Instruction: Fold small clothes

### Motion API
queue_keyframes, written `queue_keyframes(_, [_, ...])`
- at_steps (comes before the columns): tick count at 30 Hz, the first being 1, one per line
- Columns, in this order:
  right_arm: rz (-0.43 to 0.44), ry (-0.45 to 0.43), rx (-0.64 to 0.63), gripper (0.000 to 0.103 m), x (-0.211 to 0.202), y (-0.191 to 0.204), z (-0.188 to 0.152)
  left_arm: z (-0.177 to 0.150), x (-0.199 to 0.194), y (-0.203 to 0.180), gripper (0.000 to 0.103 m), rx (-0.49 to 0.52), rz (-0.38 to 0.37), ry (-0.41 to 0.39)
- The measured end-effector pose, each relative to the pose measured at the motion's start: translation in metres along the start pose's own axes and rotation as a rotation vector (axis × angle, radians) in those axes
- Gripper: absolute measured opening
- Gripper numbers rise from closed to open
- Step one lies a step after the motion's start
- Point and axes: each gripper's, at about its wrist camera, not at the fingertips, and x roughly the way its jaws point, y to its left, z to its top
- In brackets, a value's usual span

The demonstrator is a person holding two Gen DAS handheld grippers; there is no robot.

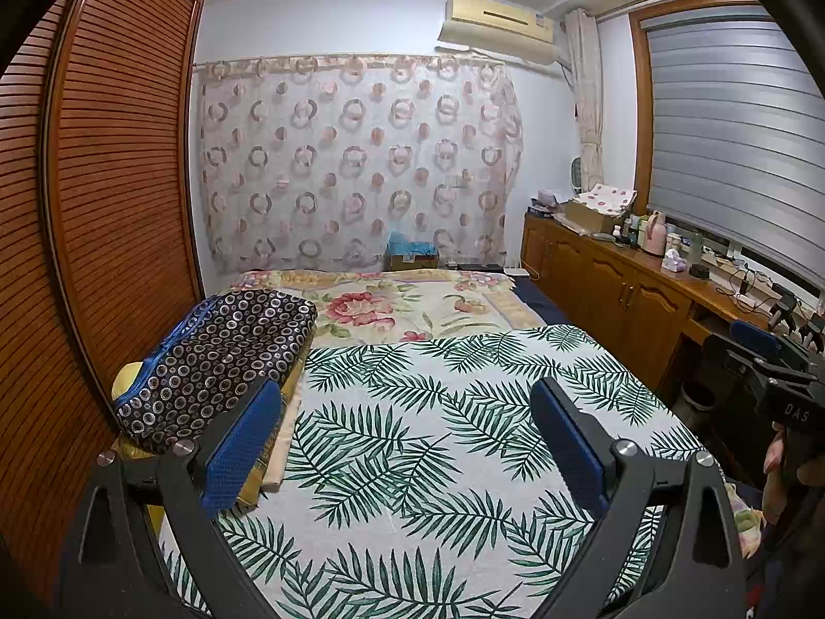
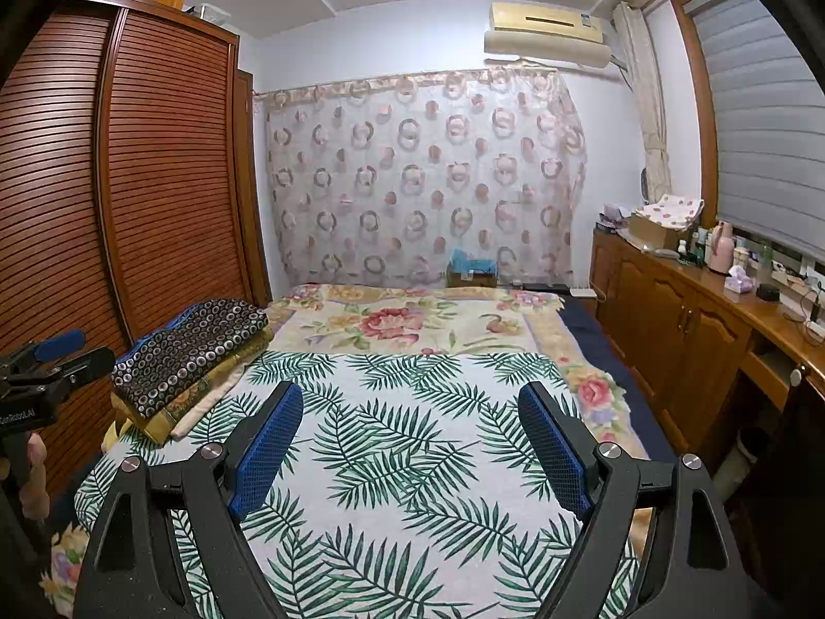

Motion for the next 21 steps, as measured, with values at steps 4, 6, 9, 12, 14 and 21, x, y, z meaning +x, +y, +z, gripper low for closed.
queue_keyframes(4, [-0.004,0.000,0.000,0.087,0.0002,0.0033,-0.0012,-0.0004,-0.0004,0.0002,0.098,0.000,0.000,0.000])
queue_keyframes(6, [-0.004,0.000,0.001,0.087,-0.0001,0.0031,-0.0011,0.0003,-0.0002,-0.0004,0.098,0.000,0.000,0.000])
queue_keyframes(9, [-0.003,-0.001,-0.001,0.087,-0.0003,0.0036,-0.0014,0.0005,-0.0002,-0.0004,0.098,0.000,0.001,0.000])
queue_keyframes(12, [-0.005,-0.003,-0.001,0.087,0.0001,0.0051,-0.0016,0.0002,-0.0004,-0.0005,0.098,0.001,0.001,0.000])
queue_keyframes(14, [-0.006,-0.004,-0.001,0.087,-0.0001,0.0056,-0.0018,0.0004,-0.0004,-0.0004,0.098,0.002,0.000,0.000])
queue_keyframes(21, [-0.005,-0.004,0.001,0.087,-0.0003,0.0064,-0.0023,0.0012,-0.0004,-0.0007,0.098,0.001,0.001,0.000])
